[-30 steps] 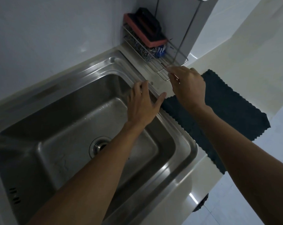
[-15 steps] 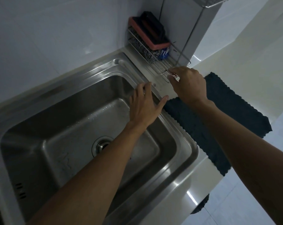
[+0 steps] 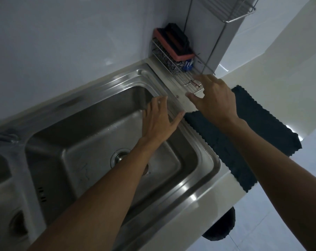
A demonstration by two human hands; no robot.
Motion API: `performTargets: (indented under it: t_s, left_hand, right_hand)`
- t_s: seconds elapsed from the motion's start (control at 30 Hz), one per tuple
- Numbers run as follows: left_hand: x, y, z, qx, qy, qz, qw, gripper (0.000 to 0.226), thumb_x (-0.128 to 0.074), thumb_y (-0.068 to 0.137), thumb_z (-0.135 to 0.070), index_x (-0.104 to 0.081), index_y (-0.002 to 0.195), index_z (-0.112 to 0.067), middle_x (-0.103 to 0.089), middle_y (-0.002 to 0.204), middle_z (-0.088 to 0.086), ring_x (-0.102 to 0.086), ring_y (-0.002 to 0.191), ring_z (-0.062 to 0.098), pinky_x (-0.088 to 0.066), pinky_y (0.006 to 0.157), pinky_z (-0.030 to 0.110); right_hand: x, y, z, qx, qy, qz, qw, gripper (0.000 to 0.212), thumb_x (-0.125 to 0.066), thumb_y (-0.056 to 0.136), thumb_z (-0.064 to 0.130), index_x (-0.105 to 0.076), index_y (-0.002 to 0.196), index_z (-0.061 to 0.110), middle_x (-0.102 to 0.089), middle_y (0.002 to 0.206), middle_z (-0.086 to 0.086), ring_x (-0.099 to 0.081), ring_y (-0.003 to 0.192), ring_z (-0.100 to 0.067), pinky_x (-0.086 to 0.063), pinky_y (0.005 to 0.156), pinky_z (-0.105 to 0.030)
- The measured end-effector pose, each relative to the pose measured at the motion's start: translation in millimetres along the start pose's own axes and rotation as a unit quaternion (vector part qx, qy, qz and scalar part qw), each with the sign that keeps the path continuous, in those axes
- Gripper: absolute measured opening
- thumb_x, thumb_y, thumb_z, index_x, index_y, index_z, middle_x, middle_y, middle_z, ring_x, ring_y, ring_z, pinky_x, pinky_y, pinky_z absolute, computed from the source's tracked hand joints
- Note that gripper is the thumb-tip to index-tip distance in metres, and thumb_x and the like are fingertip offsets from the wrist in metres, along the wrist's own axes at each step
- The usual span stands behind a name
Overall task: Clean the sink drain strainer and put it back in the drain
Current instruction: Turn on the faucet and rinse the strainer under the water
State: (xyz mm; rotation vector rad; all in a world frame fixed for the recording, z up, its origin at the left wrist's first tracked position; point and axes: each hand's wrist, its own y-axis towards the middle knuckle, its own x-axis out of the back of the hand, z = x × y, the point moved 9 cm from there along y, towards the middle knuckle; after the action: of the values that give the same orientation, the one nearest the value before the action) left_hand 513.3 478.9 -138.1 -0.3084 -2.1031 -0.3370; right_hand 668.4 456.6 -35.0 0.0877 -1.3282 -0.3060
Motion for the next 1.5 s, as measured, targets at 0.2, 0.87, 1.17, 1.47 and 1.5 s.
performTargets:
  t_s: [0.2, 0.87, 1.17, 1.47, 1.5]
  left_hand:
    - [52, -47, 40, 0.051, 0.071, -0.046, 0.995, 0.076, -0.049, 0.094, -0.071, -0.047, 0.146, -0.016, -0.053, 0.137, 0.008, -0.053, 0.123, 0.028, -0.041, 0.098, 0.043]
    - [279, -247, 248, 0.356, 0.179, -0.207, 0.894, 0.076, -0.058, 0.096, -0.059, -0.041, 0.147, -0.005, -0.046, 0.149, 0.018, -0.046, 0.135, 0.038, -0.037, 0.109, 0.052]
    - [318, -196, 340, 0.333, 0.151, -0.243, 0.899, 0.053, -0.037, 0.111, -0.02, -0.024, 0.16, -0.002, -0.048, 0.155, 0.02, -0.049, 0.139, 0.037, -0.037, 0.115, 0.051]
    - [321, -183, 374, 0.297, 0.12, -0.249, 0.914, 0.056, -0.034, 0.112, -0.028, -0.02, 0.163, -0.01, -0.06, 0.139, 0.025, -0.058, 0.127, 0.043, -0.038, 0.112, 0.054]
    - [321, -181, 379, 0.301, 0.112, -0.246, 0.915, 0.056, -0.034, 0.112, -0.029, -0.021, 0.163, -0.011, -0.06, 0.139, 0.025, -0.058, 0.127, 0.044, -0.04, 0.111, 0.055]
  right_hand:
    - [-5, -36, 68, 0.093, 0.04, 0.044, 0.994, 0.053, -0.067, 0.094, 0.05, -0.056, 0.139, 0.024, -0.065, 0.133, -0.004, -0.065, 0.112, -0.028, -0.061, 0.084, -0.047]
    - [-118, -150, 256, 0.248, 0.101, 0.242, 0.933, 0.054, -0.066, 0.092, 0.05, -0.054, 0.142, 0.033, -0.064, 0.137, 0.007, -0.061, 0.12, -0.022, -0.056, 0.089, -0.04]
    - [-211, -175, 228, 0.161, 0.036, 0.344, 0.925, 0.051, -0.069, 0.087, 0.053, -0.056, 0.131, 0.032, -0.063, 0.13, 0.001, -0.062, 0.116, -0.027, -0.054, 0.085, -0.04]
    - [-292, -214, 223, 0.143, -0.094, 0.447, 0.878, 0.098, -0.076, 0.081, 0.048, -0.021, 0.158, 0.022, -0.036, 0.15, -0.012, -0.047, 0.133, -0.041, -0.054, 0.089, -0.049]
    - [-295, -214, 223, 0.136, -0.094, 0.447, 0.879, 0.097, -0.076, 0.082, 0.049, -0.022, 0.157, 0.021, -0.039, 0.148, -0.012, -0.05, 0.13, -0.041, -0.054, 0.089, -0.048]
